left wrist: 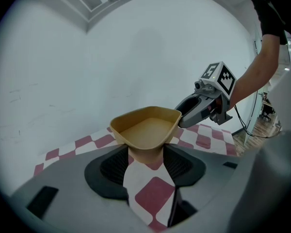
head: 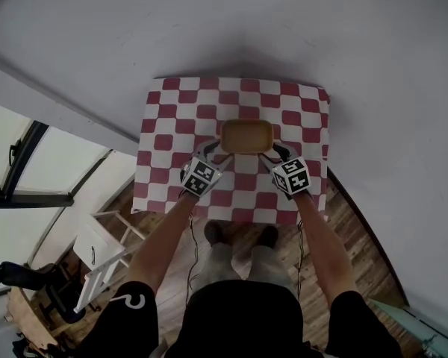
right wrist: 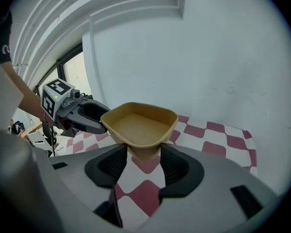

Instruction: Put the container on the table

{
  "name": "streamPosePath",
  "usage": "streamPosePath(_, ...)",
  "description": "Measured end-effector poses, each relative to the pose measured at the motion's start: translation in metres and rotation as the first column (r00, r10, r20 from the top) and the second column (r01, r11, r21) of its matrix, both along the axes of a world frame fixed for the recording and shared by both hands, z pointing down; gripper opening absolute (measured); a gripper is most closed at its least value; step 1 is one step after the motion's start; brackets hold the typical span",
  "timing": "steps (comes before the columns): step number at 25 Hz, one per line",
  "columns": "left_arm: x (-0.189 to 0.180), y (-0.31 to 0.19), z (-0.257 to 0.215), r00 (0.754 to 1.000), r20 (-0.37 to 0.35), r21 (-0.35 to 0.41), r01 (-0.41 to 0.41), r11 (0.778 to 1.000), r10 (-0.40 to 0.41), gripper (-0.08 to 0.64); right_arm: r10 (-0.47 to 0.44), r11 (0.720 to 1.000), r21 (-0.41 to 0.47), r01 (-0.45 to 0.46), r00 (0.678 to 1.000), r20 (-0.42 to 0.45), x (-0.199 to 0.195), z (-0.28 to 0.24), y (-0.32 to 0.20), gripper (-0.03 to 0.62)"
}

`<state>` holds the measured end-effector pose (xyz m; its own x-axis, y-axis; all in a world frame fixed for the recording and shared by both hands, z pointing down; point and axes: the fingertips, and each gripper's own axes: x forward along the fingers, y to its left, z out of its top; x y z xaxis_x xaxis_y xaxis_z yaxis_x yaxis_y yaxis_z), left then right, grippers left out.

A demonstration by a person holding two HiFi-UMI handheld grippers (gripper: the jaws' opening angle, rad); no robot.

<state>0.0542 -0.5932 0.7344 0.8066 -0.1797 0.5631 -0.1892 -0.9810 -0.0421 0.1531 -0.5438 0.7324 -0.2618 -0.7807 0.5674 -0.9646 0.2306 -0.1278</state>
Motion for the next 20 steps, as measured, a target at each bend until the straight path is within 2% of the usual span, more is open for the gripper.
streamPosePath(20, -0.004, 0.005, 0.073, 0.991, 0.122, -0.050, -0.049, 0.998, 0.054, 0.216, -0.029, 0.992, -0.120, 0.029, 1.000, -0.003, -0.001, 0.072, 0.005, 0.224)
